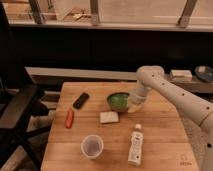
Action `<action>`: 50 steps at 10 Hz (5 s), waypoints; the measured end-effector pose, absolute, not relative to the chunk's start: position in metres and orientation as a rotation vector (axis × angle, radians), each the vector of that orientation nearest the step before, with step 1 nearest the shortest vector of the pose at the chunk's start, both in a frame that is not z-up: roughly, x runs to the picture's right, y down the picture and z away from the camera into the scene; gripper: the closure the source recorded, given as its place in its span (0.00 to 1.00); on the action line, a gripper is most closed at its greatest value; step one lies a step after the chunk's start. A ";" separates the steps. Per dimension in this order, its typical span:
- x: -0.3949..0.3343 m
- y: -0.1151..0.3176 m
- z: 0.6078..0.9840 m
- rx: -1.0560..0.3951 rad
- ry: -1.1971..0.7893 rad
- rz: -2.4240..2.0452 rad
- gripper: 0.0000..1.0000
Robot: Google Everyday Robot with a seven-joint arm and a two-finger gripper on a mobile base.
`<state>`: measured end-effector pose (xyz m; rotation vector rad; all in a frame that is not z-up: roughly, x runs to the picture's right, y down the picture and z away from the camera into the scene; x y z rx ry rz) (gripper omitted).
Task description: Drag the ceramic bowl in a circle
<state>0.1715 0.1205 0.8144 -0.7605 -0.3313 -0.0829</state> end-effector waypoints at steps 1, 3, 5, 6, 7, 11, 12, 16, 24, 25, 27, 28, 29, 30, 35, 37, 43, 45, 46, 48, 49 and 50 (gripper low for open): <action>0.194 0.112 0.819 -0.751 -0.287 -0.028 1.00; 0.212 0.079 0.845 -0.703 -0.233 0.034 1.00; 0.187 0.038 0.878 -0.641 -0.253 0.028 1.00; 0.171 0.025 0.888 -0.621 -0.273 0.015 1.00; 0.152 0.015 0.896 -0.606 -0.299 -0.003 1.00; 0.058 0.015 0.884 -0.601 -0.516 -0.090 1.00; 0.049 0.031 0.874 -0.628 -0.558 -0.095 1.00; 0.079 0.106 0.830 -0.785 -0.602 -0.043 1.00; 0.225 0.052 0.884 -0.729 -0.240 0.090 1.00; 0.205 0.041 0.901 -0.722 -0.251 0.068 1.00; 0.161 0.031 0.919 -0.721 -0.297 0.014 1.00; 0.139 0.029 0.921 -0.723 -0.329 -0.017 1.00; 0.112 0.030 0.919 -0.729 -0.380 -0.063 1.00; 0.095 0.032 0.913 -0.733 -0.417 -0.094 1.00; 0.092 0.105 0.854 -0.859 -0.511 -0.077 1.00; 0.124 0.129 0.842 -0.904 -0.472 -0.004 1.00; 0.210 0.081 0.889 -0.830 -0.282 0.131 1.00; 0.182 0.057 0.916 -0.806 -0.287 0.072 1.00; 0.164 0.052 0.924 -0.806 -0.302 0.035 1.00; 0.129 0.048 0.928 -0.812 -0.356 -0.033 1.00; 0.109 0.051 0.920 -0.819 -0.400 -0.074 1.00; 0.100 0.053 0.911 -0.825 -0.429 -0.096 1.00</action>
